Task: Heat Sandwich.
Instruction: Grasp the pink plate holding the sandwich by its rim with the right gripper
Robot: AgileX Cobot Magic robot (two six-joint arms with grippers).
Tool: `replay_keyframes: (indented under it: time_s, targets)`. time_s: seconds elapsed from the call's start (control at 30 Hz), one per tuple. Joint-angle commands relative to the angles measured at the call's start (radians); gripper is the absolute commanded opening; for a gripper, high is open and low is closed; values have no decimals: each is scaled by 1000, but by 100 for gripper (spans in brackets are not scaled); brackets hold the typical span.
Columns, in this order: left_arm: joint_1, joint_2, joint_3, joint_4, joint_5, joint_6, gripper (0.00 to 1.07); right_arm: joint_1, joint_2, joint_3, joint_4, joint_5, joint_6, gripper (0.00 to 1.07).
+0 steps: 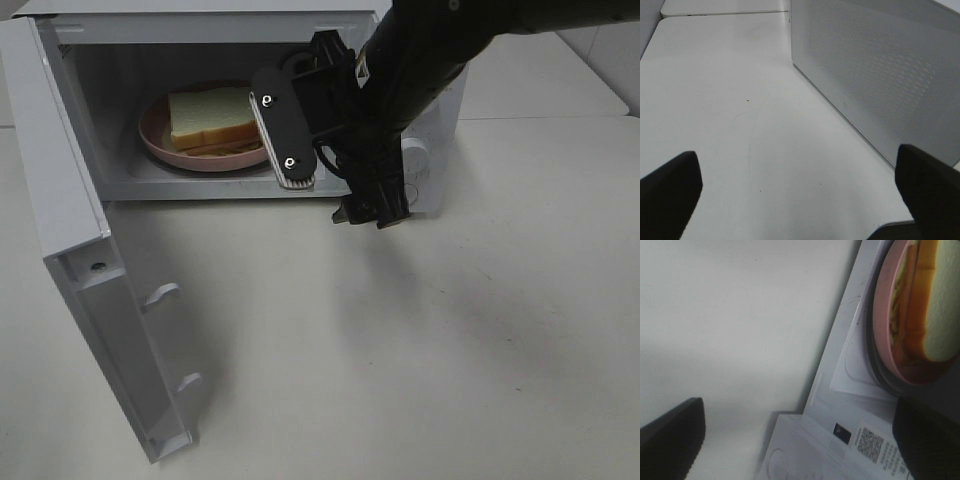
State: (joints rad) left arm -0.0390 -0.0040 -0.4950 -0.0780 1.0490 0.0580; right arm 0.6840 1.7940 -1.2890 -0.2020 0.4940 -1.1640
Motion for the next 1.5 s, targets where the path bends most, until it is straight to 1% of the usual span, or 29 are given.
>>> replay_keyframes:
  time_s: [0.03, 0.1, 0.47, 0.53, 0.6, 0.87, 0.9, 1.0, 1.2, 1.27, 1.37, 1.47, 1.5]
  targets:
    - [3, -21, 3, -2, -12, 0, 98, 5, 32, -35, 0, -14, 8, 97]
    - [3, -21, 3, -2, -12, 0, 98, 5, 65, -68, 1, -14, 8, 96]
    - [3, -21, 3, -2, -12, 0, 98, 5, 162, -173, 2, -51, 8, 95]
    - [3, -21, 3, -2, -12, 0, 98, 5, 200, -214, 3, -45, 8, 95]
    - [3, -21, 3, -2, -12, 0, 98, 5, 210, -225, 3, -43, 8, 95]
    - [3, -21, 3, -2, -12, 0, 98, 5, 314, -333, 8, -29, 23, 93]
    - [3, -21, 3, -2, -12, 0, 98, 5, 314, -333, 8, -29, 23, 93]
    - [3, -21, 3, -2, -12, 0, 98, 5, 360, -387, 18, -4, 32, 93]
    - [3, -21, 3, -2, -12, 0, 98, 5, 403, -449, 30, 18, 42, 92]
    - [3, -21, 3, -2, -12, 0, 98, 10, 429, -488, 29, 41, 49, 91]
    - [3, -21, 3, -2, -12, 0, 98, 15, 442, -506, 25, 52, 49, 90]
    - [3, -21, 3, -2, -12, 0, 98, 17, 468, -555, 24, 86, 49, 89]
    - [3, -21, 3, -2, -12, 0, 98, 17, 468, -555, 24, 86, 49, 89]
